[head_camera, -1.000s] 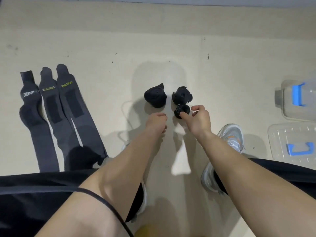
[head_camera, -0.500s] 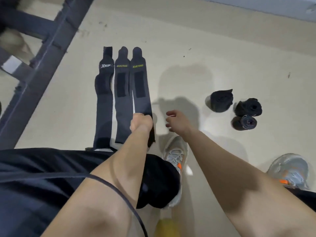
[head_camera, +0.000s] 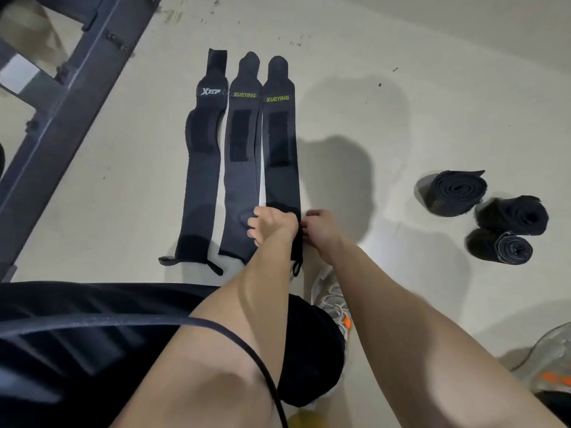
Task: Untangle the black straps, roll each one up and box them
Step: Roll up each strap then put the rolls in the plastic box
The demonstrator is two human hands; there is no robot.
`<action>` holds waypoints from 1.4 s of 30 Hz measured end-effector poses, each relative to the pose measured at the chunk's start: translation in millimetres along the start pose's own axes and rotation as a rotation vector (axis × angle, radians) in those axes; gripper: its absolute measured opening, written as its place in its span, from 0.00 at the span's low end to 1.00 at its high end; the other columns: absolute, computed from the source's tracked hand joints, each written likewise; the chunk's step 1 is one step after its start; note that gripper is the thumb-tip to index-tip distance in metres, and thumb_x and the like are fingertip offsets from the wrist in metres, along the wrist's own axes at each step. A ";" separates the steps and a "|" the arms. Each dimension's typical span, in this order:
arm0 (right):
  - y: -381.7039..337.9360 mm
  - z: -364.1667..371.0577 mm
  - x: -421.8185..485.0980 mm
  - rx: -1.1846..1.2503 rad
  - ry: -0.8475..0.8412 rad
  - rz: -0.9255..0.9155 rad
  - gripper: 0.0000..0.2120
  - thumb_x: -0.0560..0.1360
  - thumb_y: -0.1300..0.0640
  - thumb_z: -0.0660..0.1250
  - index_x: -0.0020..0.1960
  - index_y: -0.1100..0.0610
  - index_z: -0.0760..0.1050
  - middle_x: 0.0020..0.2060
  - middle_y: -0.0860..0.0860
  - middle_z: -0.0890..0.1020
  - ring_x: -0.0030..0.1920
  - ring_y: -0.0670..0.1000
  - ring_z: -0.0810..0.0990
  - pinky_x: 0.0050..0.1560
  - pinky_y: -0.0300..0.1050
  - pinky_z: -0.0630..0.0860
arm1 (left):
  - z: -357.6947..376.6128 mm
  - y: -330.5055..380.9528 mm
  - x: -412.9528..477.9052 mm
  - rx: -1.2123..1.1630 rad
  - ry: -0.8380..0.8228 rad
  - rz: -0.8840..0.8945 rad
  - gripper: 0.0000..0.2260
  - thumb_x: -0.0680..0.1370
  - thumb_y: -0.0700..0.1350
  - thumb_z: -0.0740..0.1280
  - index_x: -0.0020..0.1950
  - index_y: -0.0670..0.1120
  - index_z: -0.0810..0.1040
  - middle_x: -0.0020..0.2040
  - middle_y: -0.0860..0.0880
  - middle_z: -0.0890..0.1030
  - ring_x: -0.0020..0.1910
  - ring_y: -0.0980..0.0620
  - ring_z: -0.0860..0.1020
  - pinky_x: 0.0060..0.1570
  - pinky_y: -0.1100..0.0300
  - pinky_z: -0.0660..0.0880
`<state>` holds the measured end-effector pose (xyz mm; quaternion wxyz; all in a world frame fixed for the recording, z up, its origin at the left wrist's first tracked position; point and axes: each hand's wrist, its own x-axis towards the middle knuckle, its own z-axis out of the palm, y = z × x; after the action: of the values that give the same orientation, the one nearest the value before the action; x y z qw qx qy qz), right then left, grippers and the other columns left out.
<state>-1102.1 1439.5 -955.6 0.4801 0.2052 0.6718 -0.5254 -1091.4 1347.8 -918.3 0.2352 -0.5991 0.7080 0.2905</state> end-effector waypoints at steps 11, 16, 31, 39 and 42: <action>-30.3 -42.1 -60.6 -0.047 0.042 -0.111 0.04 0.79 0.58 0.69 0.51 0.58 0.80 0.39 0.48 0.80 0.38 0.46 0.76 0.38 0.38 0.71 | -25.4 12.8 -32.6 -0.291 -0.049 0.181 0.07 0.79 0.49 0.65 0.44 0.47 0.78 0.42 0.51 0.77 0.45 0.46 0.76 0.46 0.57 0.74; -73.6 -80.0 -112.2 -0.099 0.128 -0.284 0.07 0.79 0.57 0.69 0.43 0.57 0.81 0.39 0.51 0.81 0.38 0.49 0.75 0.37 0.39 0.71 | -57.2 36.0 -83.8 -0.488 -0.180 0.461 0.15 0.80 0.46 0.64 0.67 0.54 0.77 0.59 0.53 0.77 0.57 0.50 0.75 0.61 0.52 0.75; -154.8 -154.3 -307.7 -0.227 0.418 -0.812 0.08 0.78 0.60 0.64 0.50 0.48 0.78 0.47 0.48 0.81 0.41 0.47 0.76 0.47 0.42 0.75 | -200.1 94.5 -262.7 -0.613 -0.698 0.631 0.16 0.80 0.37 0.65 0.66 0.51 0.78 0.48 0.47 0.83 0.33 0.55 0.80 0.30 0.64 0.72; -158.9 -198.3 -437.8 -0.391 0.375 -1.124 0.10 0.78 0.61 0.70 0.50 0.45 0.82 0.47 0.46 0.84 0.50 0.45 0.81 0.51 0.42 0.75 | -226.2 96.3 -373.5 -0.568 -1.105 0.584 0.12 0.83 0.38 0.58 0.59 0.37 0.79 0.53 0.38 0.81 0.27 0.54 0.82 0.17 0.69 0.67; -144.0 -218.0 -465.0 -0.220 0.385 -1.117 0.05 0.80 0.63 0.69 0.51 0.59 0.83 0.40 0.51 0.82 0.39 0.44 0.77 0.43 0.38 0.73 | -219.2 92.1 -396.8 -0.284 -0.985 0.767 0.14 0.84 0.52 0.57 0.55 0.45 0.79 0.39 0.42 0.83 0.24 0.52 0.78 0.20 0.65 0.71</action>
<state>-1096.6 1690.4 -484.9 0.0197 -0.1381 0.8033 -0.5790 -1110.8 1488.6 -478.1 0.3307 -0.1248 0.6356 0.6864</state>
